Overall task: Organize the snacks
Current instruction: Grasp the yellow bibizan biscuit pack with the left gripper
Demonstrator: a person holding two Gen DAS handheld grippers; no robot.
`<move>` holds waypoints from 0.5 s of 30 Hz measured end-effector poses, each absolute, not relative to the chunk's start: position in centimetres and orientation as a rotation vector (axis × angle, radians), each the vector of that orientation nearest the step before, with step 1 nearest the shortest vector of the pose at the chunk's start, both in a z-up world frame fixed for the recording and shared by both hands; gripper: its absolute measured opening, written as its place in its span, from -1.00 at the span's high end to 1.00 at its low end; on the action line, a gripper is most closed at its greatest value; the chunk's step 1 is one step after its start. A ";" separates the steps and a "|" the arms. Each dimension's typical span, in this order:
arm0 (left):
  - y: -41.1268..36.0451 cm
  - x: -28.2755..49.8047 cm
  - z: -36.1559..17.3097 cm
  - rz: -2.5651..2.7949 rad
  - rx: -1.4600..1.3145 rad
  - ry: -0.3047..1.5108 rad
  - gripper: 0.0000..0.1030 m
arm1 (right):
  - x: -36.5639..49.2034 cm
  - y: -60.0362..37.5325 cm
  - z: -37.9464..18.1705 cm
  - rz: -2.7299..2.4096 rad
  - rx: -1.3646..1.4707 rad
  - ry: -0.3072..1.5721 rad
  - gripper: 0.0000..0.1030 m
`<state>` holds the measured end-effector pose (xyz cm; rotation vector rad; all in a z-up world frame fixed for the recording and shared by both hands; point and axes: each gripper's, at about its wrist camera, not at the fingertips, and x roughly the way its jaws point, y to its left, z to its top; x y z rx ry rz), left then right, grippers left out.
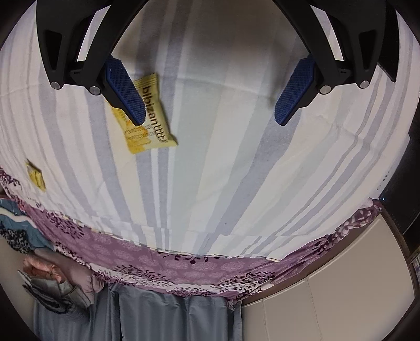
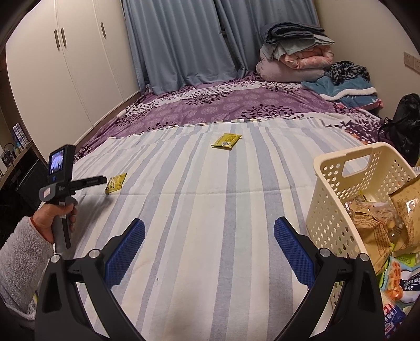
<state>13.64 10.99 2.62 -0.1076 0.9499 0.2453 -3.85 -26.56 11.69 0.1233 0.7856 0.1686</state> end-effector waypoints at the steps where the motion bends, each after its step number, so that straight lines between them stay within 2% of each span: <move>1: 10.7 13.8 2.8 0.240 -0.114 0.941 -0.94 | -3.8 -26.5 11.6 0.171 0.124 0.789 -0.90; 11: 6.6 16.1 1.1 0.149 -0.098 0.987 -0.93 | -2.6 -25.1 10.0 0.207 0.112 0.841 -0.90; 12: 6.4 16.4 0.8 0.143 -0.096 0.994 -0.76 | -2.3 -25.0 9.7 0.209 0.114 0.850 -0.90; 13: 6.3 16.6 0.6 0.136 -0.094 1.004 -0.47 | -2.3 -24.9 9.5 0.212 0.116 0.855 -0.90; 15: 5.9 16.8 0.2 0.132 -0.078 1.013 -0.30 | -2.0 -24.6 9.3 0.224 0.119 0.861 -0.90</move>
